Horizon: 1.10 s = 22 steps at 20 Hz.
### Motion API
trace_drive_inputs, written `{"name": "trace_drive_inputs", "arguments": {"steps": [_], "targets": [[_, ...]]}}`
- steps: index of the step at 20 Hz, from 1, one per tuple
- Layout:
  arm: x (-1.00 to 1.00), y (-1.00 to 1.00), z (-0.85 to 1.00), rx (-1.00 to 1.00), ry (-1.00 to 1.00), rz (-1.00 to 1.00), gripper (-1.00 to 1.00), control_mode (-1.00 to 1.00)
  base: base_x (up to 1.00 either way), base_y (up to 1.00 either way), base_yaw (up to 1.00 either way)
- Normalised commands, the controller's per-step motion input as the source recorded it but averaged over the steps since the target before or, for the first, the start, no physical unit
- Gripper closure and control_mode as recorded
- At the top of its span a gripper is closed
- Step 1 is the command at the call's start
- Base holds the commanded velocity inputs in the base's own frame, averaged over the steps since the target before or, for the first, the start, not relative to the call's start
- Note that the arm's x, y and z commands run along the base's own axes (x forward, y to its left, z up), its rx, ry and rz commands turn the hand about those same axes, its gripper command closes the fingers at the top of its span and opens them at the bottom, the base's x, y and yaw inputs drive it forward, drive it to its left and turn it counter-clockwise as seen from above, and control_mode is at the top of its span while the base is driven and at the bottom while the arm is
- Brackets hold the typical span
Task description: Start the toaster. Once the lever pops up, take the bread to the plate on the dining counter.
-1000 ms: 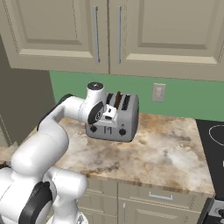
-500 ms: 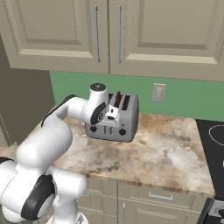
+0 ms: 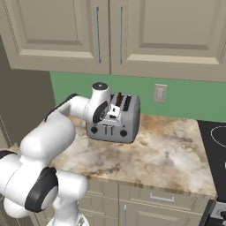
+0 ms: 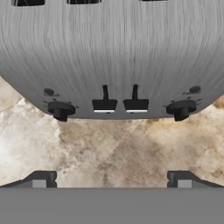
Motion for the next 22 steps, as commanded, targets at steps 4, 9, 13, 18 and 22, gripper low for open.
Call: {"name": "trace_drive_inputs", "arguments": {"steps": [4,9,13,18,22], "targets": [[0.08,0.0,0.0,0.0,0.0,0.0,-1.0,-1.0,0.0,0.0,0.0],[0.06,0.0,0.0,0.0,-0.01,0.0,-1.0,-1.0,0.0,0.0,0.0],[0.06,0.0,0.0,0.0,-0.04,0.0,-1.0,-1.0,0.0,0.0,0.0],[0.02,0.0,0.0,0.0,-0.09,0.0,-1.0,-1.0,0.0,0.0,0.0],[0.0,0.0,0.0,0.0,-0.09,0.0,-1.0,-1.0,0.0,0.0,0.0]]}}
